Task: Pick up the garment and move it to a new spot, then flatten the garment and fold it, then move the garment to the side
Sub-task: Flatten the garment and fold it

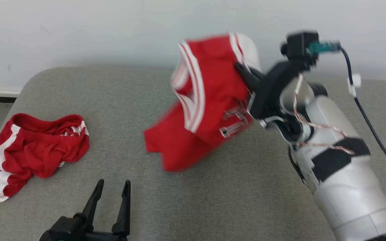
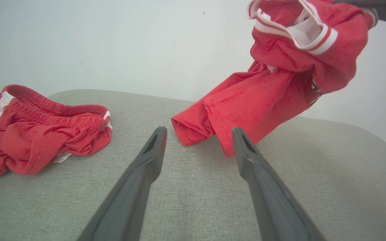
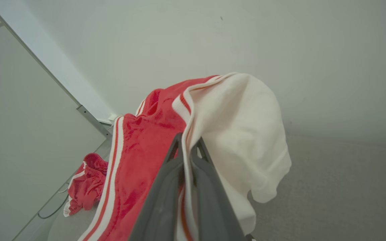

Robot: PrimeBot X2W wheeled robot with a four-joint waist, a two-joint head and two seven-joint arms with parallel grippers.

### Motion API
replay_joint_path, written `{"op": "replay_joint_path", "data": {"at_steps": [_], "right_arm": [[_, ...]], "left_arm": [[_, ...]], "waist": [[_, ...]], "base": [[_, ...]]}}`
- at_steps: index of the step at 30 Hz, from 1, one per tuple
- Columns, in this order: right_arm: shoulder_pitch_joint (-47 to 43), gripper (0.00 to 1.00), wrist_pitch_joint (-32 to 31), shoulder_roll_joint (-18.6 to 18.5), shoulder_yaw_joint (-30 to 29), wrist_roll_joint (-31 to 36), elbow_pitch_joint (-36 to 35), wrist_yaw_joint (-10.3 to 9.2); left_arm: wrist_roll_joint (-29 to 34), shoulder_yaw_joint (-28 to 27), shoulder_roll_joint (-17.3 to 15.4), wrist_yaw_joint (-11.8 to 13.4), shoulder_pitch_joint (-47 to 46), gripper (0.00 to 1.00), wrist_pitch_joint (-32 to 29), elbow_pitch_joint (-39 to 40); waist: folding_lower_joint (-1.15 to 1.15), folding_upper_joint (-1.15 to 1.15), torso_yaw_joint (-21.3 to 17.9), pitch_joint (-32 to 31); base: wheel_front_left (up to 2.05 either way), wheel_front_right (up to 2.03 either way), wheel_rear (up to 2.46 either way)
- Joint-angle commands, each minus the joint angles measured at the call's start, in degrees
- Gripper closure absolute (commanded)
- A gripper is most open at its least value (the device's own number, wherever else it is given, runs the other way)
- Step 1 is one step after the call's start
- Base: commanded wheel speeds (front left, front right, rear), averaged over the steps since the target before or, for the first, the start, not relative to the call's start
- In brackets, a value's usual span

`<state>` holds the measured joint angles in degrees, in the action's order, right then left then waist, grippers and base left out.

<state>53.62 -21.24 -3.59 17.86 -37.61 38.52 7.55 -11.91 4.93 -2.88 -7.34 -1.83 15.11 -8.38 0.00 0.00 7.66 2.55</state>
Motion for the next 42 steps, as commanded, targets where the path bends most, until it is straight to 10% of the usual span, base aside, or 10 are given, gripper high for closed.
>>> {"op": "replay_joint_path", "data": {"at_steps": [1, 10, 11, 12, 24, 32, 42], "right_arm": [[-1.76, 1.0, 0.24, -0.99, -1.03, 1.03, 0.52, -0.12], [-10.72, 1.0, 4.37, -5.22, -10.7, 12.04, 6.68, -0.12], [-11.41, 0.64, 4.7, -5.7, -11.62, 13.85, 7.15, -0.12], [-12.07, 0.0, 4.98, -6.29, -12.6, 16.03, 7.56, -0.12], [-18.77, 0.0, 3.05, -7.45, -22.38, 34.7, -2.28, -0.12], [-18.46, 0.0, -10.21, -2.87, -11.07, 31.48, -14.68, -0.12], [-10.62, 0.0, -24.76, -0.47, -9.73, 32.55, -9.01, -0.12]], "left_arm": [[-0.12, -0.08, -0.01, -0.05, 0.07, 0.0, 0.07, 0.13], [-0.07, 0.08, 0.0, -0.06, -1.3, 0.0, 0.06, -0.04], [-0.07, 0.18, 0.0, -0.06, -1.44, 0.0, 0.07, -0.06], [-0.06, 0.24, -0.01, -0.07, -1.45, 0.0, 0.07, -0.11], [0.02, -0.07, -0.01, -0.09, -0.91, 0.0, 0.07, -0.14], [-0.26, -1.01, 0.01, -0.1, -0.9, 0.0, 0.07, 0.39], [-0.7, 1.7, 0.0, -0.1, -3.34, 0.0, 0.07, -0.04]], "waist": [[0.0, 0.0, -0.61, 0.51], [0.0, 0.0, -2.46, 1.77], [0.0, 0.0, -2.57, 1.8], [0.0, 0.0, -2.65, 1.8], [0.0, 0.0, -2.83, 0.89], [0.0, 0.0, -3.18, 1.33], [0.0, 0.0, 0.1, 3.92]], "base": [[0.0, 0.0, 0.0], [0.0, 0.0, 0.0], [0.0, 0.0, 0.0], [0.0, 0.0, 0.0], [0.0, 0.0, 0.0], [0.0, 0.0, 0.0], [0.0, 0.0, 0.0]]}}
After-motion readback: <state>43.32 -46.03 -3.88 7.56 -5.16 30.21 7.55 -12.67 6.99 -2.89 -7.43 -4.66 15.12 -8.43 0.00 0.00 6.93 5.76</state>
